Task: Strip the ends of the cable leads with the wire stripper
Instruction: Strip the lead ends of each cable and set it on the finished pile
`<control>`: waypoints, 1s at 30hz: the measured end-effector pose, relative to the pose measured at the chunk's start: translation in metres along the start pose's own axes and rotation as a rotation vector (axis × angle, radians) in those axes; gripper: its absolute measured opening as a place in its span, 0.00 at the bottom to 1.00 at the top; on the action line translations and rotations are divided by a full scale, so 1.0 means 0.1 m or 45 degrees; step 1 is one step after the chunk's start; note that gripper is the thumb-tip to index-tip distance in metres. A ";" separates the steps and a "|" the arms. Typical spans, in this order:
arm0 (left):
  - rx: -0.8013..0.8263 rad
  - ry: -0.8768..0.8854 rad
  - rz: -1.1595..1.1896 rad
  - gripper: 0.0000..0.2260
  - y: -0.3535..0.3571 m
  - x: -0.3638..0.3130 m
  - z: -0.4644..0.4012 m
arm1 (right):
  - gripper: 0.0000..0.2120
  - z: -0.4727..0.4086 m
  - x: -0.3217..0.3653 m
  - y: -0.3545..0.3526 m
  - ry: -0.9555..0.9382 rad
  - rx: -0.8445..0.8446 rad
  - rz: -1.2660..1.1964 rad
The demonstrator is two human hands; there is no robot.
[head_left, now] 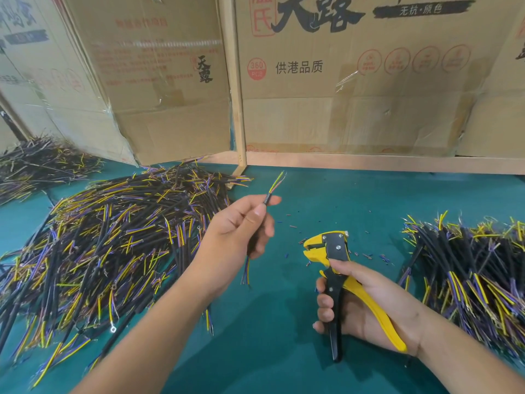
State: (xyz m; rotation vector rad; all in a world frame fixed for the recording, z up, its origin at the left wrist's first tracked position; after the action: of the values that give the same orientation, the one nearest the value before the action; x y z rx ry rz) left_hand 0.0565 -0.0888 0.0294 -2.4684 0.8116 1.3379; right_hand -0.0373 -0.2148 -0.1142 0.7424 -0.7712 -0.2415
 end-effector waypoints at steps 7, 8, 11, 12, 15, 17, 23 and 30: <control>0.093 0.056 0.000 0.07 0.05 -0.06 0.00 | 0.20 -0.01 0.00 0.01 0.007 0.018 0.000; 0.107 0.063 -0.006 0.07 0.06 -0.06 0.00 | 0.20 -0.01 0.00 0.01 0.006 0.012 0.003; 0.141 0.090 -0.038 0.09 0.09 -0.09 0.01 | 0.20 0.00 0.00 0.01 0.003 0.004 0.001; 0.150 0.098 -0.048 0.10 0.10 -0.10 0.01 | 0.20 0.01 0.00 0.02 0.001 0.005 0.002; 0.171 0.111 -0.063 0.12 0.12 -0.12 0.01 | 0.19 0.03 0.00 0.04 -0.005 0.001 0.009; 0.180 0.113 -0.078 0.12 0.12 -0.12 0.01 | 0.19 0.03 0.00 0.05 -0.011 -0.006 0.007; 0.063 0.121 -0.335 0.10 0.01 -0.10 -0.01 | 0.20 0.04 0.02 0.07 -0.027 0.039 0.031; 0.132 0.162 -0.571 0.09 0.06 -0.13 0.02 | 0.19 0.14 0.06 0.25 -0.155 -0.012 0.182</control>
State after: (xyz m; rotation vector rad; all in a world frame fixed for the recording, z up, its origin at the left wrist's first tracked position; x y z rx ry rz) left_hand 0.0465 -0.0880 0.0393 -2.4724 0.3073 0.9638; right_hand -0.0445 -0.2067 -0.0876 0.6644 -0.9345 -0.1621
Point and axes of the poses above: each hand's wrist, its own z-axis away from the middle knuckle, its own y-axis out of the palm, x = y × z, the point moved 10 cm from there along -z, towards the middle knuckle, and after that the axes turned 13 degrees about y, right-handed, at the moved point
